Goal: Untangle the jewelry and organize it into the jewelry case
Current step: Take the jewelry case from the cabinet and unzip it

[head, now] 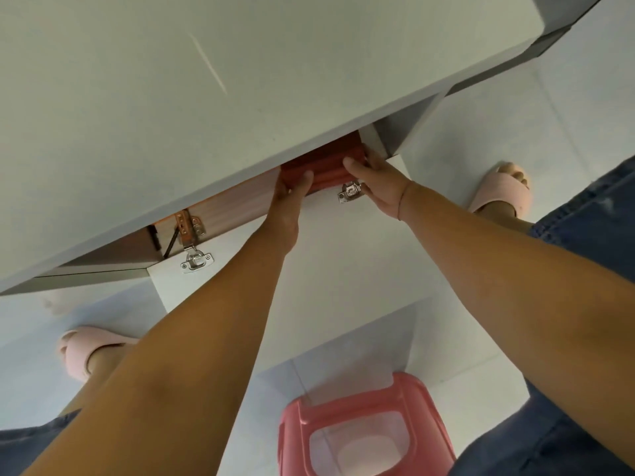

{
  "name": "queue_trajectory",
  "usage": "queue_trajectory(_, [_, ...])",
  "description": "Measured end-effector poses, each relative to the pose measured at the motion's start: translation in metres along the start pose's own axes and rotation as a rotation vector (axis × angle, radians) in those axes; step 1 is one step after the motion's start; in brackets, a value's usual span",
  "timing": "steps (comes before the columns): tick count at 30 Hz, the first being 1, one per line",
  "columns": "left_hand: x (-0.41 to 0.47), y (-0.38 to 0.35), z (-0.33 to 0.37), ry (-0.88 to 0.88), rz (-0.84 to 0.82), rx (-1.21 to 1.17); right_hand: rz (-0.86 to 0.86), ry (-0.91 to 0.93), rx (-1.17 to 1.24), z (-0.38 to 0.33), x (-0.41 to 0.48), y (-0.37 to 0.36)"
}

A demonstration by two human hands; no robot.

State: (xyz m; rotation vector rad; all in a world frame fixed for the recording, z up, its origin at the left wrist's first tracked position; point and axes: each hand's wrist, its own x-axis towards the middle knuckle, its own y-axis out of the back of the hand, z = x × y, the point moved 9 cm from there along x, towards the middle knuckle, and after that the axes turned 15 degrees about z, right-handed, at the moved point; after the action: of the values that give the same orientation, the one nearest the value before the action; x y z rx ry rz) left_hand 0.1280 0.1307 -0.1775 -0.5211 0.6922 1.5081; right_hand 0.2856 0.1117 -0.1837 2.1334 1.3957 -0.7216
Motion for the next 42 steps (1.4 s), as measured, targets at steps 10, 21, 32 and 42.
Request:
queue_trajectory(10, [-0.076,0.026,-0.028,-0.017,-0.037,-0.033,-0.016,-0.031,-0.003,0.032,-0.076,0.018])
queue_trajectory(21, [-0.172,0.092,-0.051,-0.042,0.157,-0.098,0.019,-0.021,0.137,0.046,-0.185,0.031])
queue_trajectory(32, [-0.26,0.141,0.004,-0.326,0.17,-0.168,-0.091,0.274,0.161,-0.037,-0.266,0.01])
queue_trajectory(42, [-0.248,0.172,0.092,-0.427,0.277,-0.153,-0.141,0.433,0.222,-0.122,-0.266,-0.035])
